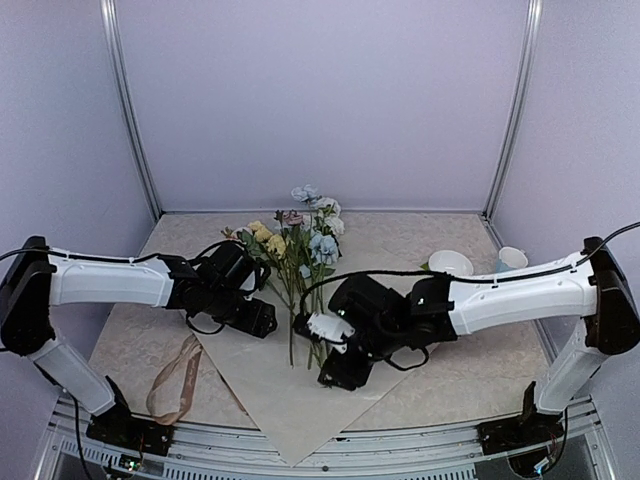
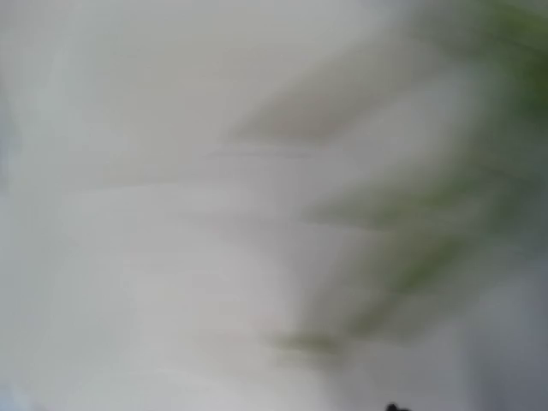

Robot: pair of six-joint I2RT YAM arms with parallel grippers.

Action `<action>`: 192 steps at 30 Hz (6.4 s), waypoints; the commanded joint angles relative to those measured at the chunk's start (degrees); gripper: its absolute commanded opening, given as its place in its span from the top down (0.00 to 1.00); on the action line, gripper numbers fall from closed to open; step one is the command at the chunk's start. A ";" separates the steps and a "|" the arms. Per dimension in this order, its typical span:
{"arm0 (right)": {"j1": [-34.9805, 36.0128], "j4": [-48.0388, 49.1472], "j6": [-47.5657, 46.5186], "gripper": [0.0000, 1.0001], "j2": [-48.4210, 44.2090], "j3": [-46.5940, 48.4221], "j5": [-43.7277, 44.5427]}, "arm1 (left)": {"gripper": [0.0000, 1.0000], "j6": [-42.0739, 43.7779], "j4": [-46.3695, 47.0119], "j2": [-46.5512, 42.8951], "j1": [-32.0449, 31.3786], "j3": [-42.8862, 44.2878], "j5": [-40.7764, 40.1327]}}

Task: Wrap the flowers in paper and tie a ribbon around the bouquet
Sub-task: Pick up the bottom corner of the flattened wrapping paper from the center of the board, then pass from the right arm to the left, then fold the flattened wrapping paper at the center of the board, then press the fold line of the 1/4-folded wrapping paper.

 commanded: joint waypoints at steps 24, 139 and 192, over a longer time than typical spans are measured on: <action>16.31 8.76 -20.05 0.52 16.60 3.37 6.71 | 0.10 -7.24 0.06 -14.26 -0.23 -8.56 0.25; -20.42 22.36 7.18 1.00 10.01 -15.65 -25.61 | 0.84 14.74 7.50 4.03 2.02 -6.08 12.55; -20.03 19.74 5.45 1.00 10.66 -15.44 -23.94 | 0.85 -20.39 -16.20 -4.45 -4.73 -17.75 3.27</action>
